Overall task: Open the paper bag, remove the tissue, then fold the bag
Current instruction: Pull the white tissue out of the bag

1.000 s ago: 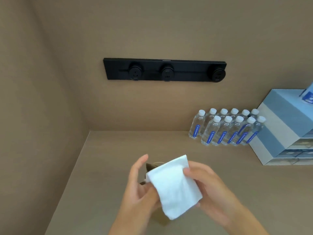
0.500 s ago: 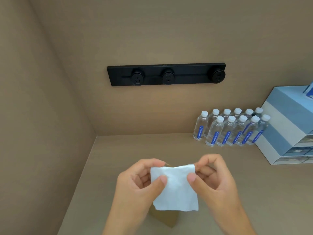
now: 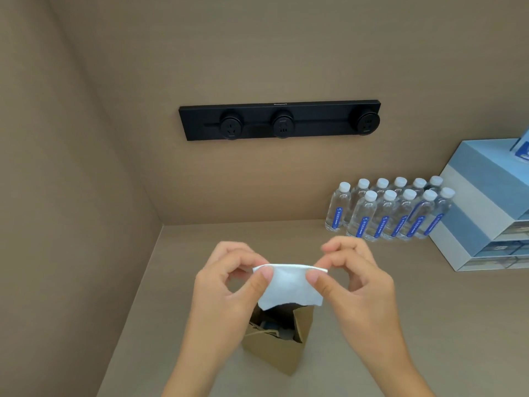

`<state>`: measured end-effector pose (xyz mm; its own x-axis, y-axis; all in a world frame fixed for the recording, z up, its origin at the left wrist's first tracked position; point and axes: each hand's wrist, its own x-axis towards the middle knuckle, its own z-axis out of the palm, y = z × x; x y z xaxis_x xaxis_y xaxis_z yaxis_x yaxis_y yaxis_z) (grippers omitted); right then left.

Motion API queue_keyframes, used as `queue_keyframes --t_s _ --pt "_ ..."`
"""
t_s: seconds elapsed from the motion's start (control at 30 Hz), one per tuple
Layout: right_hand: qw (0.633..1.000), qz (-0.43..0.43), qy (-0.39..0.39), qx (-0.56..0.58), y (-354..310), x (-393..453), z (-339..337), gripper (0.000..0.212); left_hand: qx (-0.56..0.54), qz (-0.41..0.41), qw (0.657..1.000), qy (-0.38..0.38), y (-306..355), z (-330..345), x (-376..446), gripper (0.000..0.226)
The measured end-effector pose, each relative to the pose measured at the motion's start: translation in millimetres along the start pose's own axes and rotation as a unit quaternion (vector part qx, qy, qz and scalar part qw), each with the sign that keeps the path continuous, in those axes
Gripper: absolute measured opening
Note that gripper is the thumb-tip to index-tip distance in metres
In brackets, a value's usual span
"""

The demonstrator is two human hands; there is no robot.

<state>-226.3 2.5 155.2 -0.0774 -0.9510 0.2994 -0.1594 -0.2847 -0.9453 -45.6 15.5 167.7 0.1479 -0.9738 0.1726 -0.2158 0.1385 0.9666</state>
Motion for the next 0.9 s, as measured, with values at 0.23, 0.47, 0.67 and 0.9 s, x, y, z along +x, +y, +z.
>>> queue_keyframes --t_s 0.23,0.47,0.67,0.9 --pt "0.983 0.103 -0.017 0.149 2 13 8 0.013 -0.111 -0.082 0.99 -0.013 -3 3 18 0.009" --pt "0.906 0.228 -0.206 0.292 11 15 10 0.037 -0.177 -0.096 0.979 0.023 -17 11 26 0.009" --pt "0.772 0.287 -0.086 0.561 33 -13 49 0.044 -0.308 -0.18 0.931 0.074 -42 24 19 0.013" --pt "0.941 0.26 0.035 0.215 42 -15 37 0.018 0.123 -0.132 0.984 -0.005 -80 5 32 0.022"
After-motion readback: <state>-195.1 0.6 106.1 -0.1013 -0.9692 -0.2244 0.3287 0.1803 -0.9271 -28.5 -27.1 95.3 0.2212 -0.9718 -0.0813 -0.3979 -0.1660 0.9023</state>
